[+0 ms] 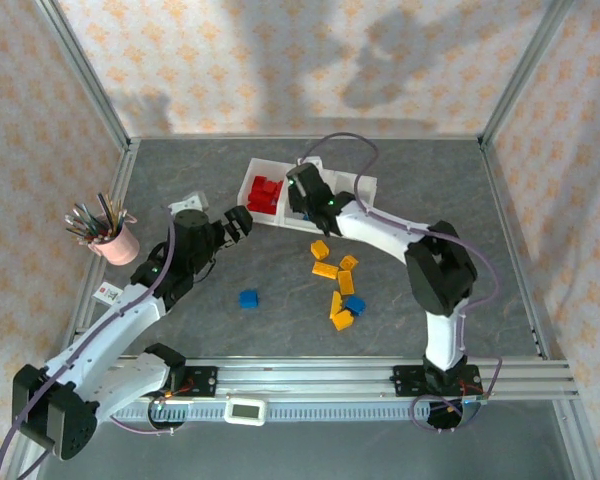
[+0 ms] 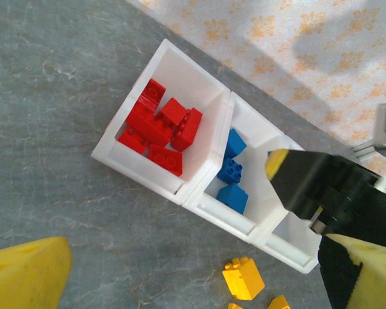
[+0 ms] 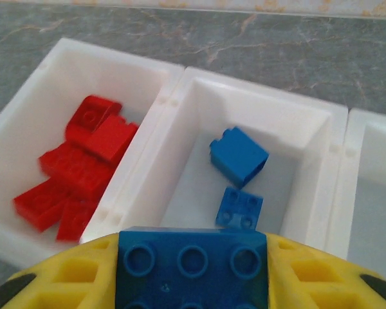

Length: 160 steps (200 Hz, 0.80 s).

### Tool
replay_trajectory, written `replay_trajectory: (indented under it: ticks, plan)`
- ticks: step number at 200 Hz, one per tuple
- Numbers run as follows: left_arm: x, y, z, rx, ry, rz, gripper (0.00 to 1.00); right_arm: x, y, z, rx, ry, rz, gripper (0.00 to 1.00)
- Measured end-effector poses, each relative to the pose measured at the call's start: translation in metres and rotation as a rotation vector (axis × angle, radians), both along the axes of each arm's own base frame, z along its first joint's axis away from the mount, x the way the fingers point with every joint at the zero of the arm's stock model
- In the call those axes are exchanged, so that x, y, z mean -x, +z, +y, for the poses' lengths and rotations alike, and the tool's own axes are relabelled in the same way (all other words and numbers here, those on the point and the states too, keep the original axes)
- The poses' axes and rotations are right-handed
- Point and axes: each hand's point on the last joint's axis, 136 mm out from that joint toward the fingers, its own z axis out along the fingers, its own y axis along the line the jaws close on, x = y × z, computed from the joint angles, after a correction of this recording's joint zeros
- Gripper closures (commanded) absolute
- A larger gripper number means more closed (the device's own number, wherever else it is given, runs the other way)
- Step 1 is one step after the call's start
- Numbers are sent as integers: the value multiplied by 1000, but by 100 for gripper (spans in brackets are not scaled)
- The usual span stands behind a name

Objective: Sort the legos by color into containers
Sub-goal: Place the lego in the container.

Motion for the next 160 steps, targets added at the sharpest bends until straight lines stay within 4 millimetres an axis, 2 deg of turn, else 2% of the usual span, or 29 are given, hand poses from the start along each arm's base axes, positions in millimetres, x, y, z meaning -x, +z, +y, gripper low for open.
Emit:
replay_trajectory:
  ticks: [21, 53, 92, 117, 143, 160]
  plan:
    - [-9, 2, -4, -1, -6, -4, 1, -23, -16, -2, 12, -25, 15, 54]
    - [-19, -1, -6, -14, -10, 2, 1, -42, -37, -3, 42, -38, 42, 39]
    - [-21, -4, -7, -18, -17, 9, 1, -44, -30, 0, 42, -29, 35, 32]
    - [-22, -1, -5, -13, -17, 6, 1, -37, -27, -2, 32, -14, 42, 30]
    - [-20, 5, -6, -4, -24, -9, 1, -12, -13, -10, 15, 12, 49, 28]
    - [-17, 14, -5, 6, -25, -33, 1, 9, 2, -8, 0, 41, 36, 27]
